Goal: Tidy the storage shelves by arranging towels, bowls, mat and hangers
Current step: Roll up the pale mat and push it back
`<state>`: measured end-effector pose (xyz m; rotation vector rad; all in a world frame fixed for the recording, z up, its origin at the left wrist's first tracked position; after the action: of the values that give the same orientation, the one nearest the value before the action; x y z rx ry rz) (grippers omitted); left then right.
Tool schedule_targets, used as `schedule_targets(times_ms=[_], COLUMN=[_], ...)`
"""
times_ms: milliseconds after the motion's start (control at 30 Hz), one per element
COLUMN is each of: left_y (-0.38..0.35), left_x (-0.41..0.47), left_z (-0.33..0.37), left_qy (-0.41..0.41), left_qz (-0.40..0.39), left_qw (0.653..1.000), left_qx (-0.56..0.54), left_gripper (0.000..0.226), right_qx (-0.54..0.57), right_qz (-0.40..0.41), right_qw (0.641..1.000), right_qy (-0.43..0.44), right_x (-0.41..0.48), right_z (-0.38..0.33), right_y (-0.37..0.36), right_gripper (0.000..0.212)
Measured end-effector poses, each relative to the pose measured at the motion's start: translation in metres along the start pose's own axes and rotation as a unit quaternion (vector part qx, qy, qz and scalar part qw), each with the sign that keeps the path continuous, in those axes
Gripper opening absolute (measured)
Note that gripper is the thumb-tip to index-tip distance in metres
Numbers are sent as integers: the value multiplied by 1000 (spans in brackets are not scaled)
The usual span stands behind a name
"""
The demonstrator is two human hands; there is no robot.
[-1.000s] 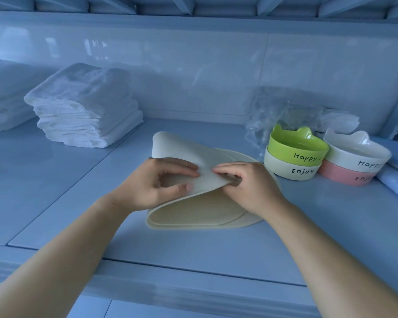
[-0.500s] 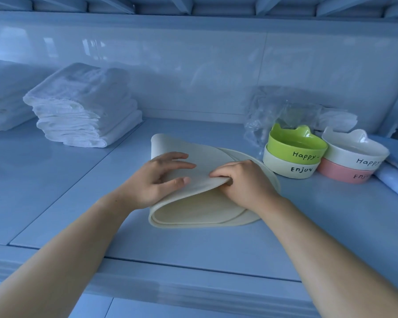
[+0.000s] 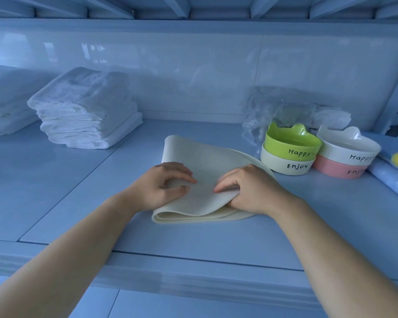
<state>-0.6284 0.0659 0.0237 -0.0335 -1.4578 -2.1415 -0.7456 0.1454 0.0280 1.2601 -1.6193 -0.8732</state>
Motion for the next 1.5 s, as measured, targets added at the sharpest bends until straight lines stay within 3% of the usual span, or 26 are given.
schedule_targets(times_ms=[200, 367, 467, 567, 700, 900, 1033, 1300, 1500], left_y=[6, 0, 6, -8, -21, -11, -18, -11, -13], left_x=[1, 2, 0, -6, -16, -20, -14, 1, 14], left_z=[9, 24, 30, 33, 35, 57, 64, 21, -6], left_qy=[-3, -43, -33, -6, -19, -91, -129, -41, 41], left_qz=[37, 31, 42, -41, -91, 18, -8, 5, -19], left_qw=[999, 996, 994, 995, 983, 974, 962, 982, 980], left_qx=[-19, 71, 90, 93, 161, 205, 242, 186, 192], left_gripper=[27, 20, 14, 28, 56, 36, 48, 52, 72], right_qx=[13, 8, 26, 29, 35, 34, 11, -12, -19], right_qz=[22, -31, -59, -87, -101, -106, -107, -25, 1], right_qw=[999, 997, 995, 994, 993, 994, 994, 1000, 999], right_qy=[-37, -64, -73, -66, -44, -3, 28, -15, -27], right_x=[-4, -8, -10, -10, -9, -9, -7, 1, 5], right_z=[9, 17, 20, 18, 14, -1, -11, 16, 20], right_y=[19, 11, 7, 0, -6, -16, -22, -5, -6], right_gripper=[24, 26, 50, 72, 68, 56, 52, 54, 41])
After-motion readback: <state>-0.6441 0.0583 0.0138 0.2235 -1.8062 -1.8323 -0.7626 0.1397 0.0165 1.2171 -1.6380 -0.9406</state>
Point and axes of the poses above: each hand's wrist, its own x-axis towards the middle knuckle, its own y-axis out of the back of the hand, z = x × y, the point moved 10 cm from there along x, towards the middle knuckle, and after that the axes turned 5 degrees about x, right-handed, at the moved point
